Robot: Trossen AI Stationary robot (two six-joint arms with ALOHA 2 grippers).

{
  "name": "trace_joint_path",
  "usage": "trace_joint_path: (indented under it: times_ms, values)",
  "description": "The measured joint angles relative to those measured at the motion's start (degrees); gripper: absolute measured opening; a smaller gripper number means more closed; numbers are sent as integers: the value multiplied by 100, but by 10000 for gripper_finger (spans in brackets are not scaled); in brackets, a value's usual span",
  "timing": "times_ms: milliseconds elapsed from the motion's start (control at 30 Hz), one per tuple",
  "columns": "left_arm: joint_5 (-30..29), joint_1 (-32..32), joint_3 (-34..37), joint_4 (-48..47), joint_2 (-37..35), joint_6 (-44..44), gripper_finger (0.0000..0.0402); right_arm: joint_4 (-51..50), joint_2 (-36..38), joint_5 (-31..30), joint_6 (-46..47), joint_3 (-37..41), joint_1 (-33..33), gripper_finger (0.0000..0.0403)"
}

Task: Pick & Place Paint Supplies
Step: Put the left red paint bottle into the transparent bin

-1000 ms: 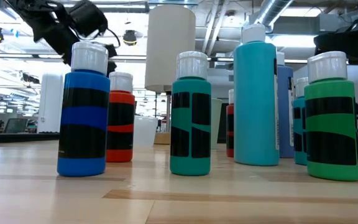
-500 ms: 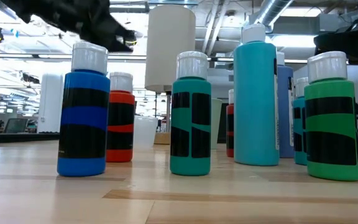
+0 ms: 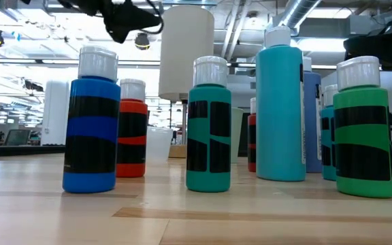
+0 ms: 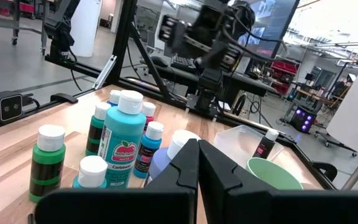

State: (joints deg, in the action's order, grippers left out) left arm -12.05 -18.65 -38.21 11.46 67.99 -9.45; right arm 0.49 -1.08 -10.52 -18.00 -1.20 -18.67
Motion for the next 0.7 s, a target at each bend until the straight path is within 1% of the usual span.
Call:
trace_joint_path:
  times_ms: [133, 300, 467, 567, 700]
  values:
    - [55, -248, -200, 11, 443, 15, 258, 0, 1, 0, 0, 0, -1, 0]
    - [104, -479, -214, 13, 882, 19, 258, 0, 2, -1, 0, 1, 1, 0]
    - [58, -566, -219, 83, 1231, 50, 258, 0, 2, 0, -1, 1, 1, 0]
    - [-144, -617, -217, 115, 1411, 303, 258, 0, 0, 0, 0, 0, 1, 0]
    - [-167, -617, -217, 142, 1610, 442, 258, 0, 1, 0, -1, 1, 1, 0]
